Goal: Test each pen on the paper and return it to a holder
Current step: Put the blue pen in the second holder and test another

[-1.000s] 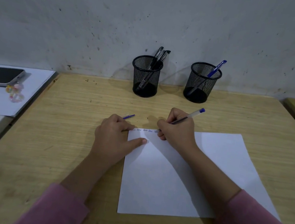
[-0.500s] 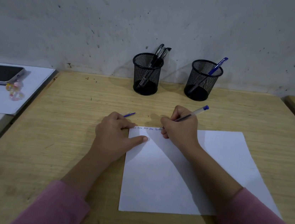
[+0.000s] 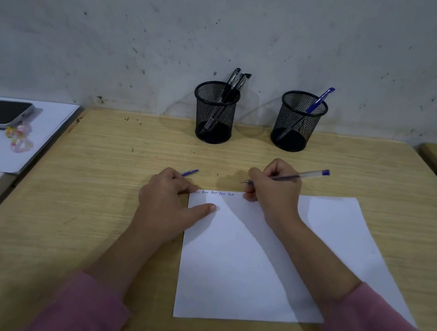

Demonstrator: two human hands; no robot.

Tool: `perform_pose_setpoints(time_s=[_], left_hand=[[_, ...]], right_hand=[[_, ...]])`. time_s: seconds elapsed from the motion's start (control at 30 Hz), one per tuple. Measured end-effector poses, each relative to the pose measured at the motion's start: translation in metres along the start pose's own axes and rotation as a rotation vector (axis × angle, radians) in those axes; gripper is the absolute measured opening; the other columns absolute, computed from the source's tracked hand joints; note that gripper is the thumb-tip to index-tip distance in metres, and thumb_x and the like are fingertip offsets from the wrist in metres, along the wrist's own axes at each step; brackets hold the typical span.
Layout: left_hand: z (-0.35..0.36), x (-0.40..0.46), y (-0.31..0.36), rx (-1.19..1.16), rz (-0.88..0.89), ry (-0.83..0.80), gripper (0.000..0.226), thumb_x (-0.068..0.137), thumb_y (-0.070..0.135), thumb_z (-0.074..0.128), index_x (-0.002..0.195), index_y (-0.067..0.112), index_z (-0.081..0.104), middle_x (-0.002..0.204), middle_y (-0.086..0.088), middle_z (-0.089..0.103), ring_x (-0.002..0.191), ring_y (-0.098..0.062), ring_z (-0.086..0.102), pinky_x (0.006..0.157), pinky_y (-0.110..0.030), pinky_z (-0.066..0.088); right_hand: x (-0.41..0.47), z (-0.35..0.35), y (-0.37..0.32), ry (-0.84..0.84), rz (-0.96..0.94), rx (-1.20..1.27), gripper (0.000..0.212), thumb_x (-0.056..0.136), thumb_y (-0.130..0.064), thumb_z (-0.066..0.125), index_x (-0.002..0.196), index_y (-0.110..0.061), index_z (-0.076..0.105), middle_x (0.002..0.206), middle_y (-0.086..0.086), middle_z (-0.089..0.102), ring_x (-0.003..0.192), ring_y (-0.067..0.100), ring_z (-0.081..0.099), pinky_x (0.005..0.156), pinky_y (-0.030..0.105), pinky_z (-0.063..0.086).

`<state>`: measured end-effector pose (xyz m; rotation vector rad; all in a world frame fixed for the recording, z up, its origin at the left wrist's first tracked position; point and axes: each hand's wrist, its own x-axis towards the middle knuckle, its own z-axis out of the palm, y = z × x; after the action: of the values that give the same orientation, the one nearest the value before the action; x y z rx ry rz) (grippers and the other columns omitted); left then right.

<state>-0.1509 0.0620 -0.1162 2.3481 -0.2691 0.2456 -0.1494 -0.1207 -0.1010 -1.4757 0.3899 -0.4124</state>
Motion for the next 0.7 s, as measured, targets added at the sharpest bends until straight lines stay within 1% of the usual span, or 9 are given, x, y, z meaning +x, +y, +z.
perform_pose_setpoints(time_s=[0.1,0.2,0.33,0.4,0.5,0.57,0.6,0.67,0.7], left_hand=[[0.000,0.003,0.003,0.021,0.068,0.073,0.043,0.061,0.060,0.061,0.077,0.022,0.071,0.079,0.014,0.051,0.078,-0.011,0.057,0.075,-0.043,0.050],[0.002,0.014,0.000,0.035,0.052,0.176,0.031,0.069,0.041,0.061,0.085,0.016,0.070,0.086,0.004,0.057,0.079,-0.018,0.059,0.070,-0.043,0.052],[0.003,0.024,-0.006,0.131,-0.048,0.155,0.030,0.078,0.019,0.062,0.108,0.012,0.067,0.098,-0.008,0.060,0.089,-0.028,0.057,0.076,-0.044,0.050],[0.004,0.024,-0.007,0.135,-0.079,0.155,0.024,0.080,0.017,0.063,0.103,0.012,0.069,0.095,-0.008,0.060,0.087,-0.029,0.057,0.075,-0.043,0.050],[0.002,0.025,-0.006,0.075,-0.078,0.165,0.017,0.081,0.018,0.064,0.096,0.014,0.071,0.091,-0.004,0.060,0.082,-0.024,0.059,0.076,-0.040,0.051],[0.000,0.024,-0.003,-0.014,-0.059,0.173,0.014,0.081,0.017,0.065,0.095,0.016,0.070,0.090,0.002,0.059,0.076,-0.014,0.059,0.074,-0.033,0.051],[-0.001,0.022,0.001,-0.065,-0.043,0.183,0.014,0.081,0.016,0.067,0.094,0.017,0.070,0.090,0.004,0.059,0.074,-0.008,0.057,0.072,-0.023,0.050],[-0.003,0.019,0.008,-0.154,-0.010,0.212,0.014,0.080,0.013,0.068,0.093,0.019,0.068,0.088,0.007,0.060,0.076,-0.002,0.056,0.068,-0.007,0.042],[-0.003,0.017,0.012,-0.196,-0.002,0.225,0.015,0.079,0.012,0.069,0.092,0.020,0.068,0.087,0.008,0.062,0.078,-0.001,0.057,0.067,-0.005,0.041]], right_hand=[[0.002,0.001,-0.001,-0.005,0.004,0.037,0.041,0.080,-0.010,0.073,0.058,-0.013,0.038,0.048,0.011,0.046,0.031,0.015,0.050,0.039,0.025,0.043],[0.000,0.002,-0.001,-0.073,-0.010,-0.015,0.041,0.075,-0.021,0.079,0.060,-0.017,0.042,0.045,0.002,0.047,0.030,0.013,0.042,0.036,0.021,0.037],[0.000,0.002,-0.003,-0.169,-0.024,-0.031,0.032,0.070,-0.019,0.083,0.062,-0.015,0.052,0.050,0.002,0.053,0.035,0.012,0.042,0.037,0.019,0.035],[-0.001,0.001,-0.005,-0.217,-0.036,-0.067,0.020,0.073,-0.018,0.081,0.067,-0.017,0.062,0.049,-0.008,0.056,0.039,0.010,0.046,0.038,0.020,0.038],[-0.004,0.000,-0.008,-0.279,-0.063,-0.051,0.009,0.082,-0.010,0.070,0.080,-0.019,0.072,0.057,-0.010,0.062,0.041,0.007,0.047,0.038,0.019,0.039],[-0.005,-0.001,-0.012,-0.296,-0.066,-0.014,0.014,0.084,-0.004,0.065,0.082,-0.016,0.072,0.065,0.000,0.064,0.040,0.007,0.046,0.037,0.017,0.037],[-0.005,-0.001,-0.013,-0.302,-0.057,0.020,0.014,0.084,-0.001,0.063,0.080,-0.014,0.070,0.066,0.004,0.065,0.039,0.008,0.045,0.036,0.016,0.035],[-0.004,-0.003,-0.017,-0.314,-0.038,0.102,0.016,0.084,0.003,0.061,0.074,-0.008,0.064,0.061,0.005,0.065,0.037,0.011,0.044,0.035,0.015,0.034],[-0.003,-0.004,-0.018,-0.326,-0.044,0.124,0.017,0.084,0.005,0.060,0.072,-0.006,0.062,0.059,0.004,0.065,0.038,0.012,0.043,0.036,0.016,0.035]])
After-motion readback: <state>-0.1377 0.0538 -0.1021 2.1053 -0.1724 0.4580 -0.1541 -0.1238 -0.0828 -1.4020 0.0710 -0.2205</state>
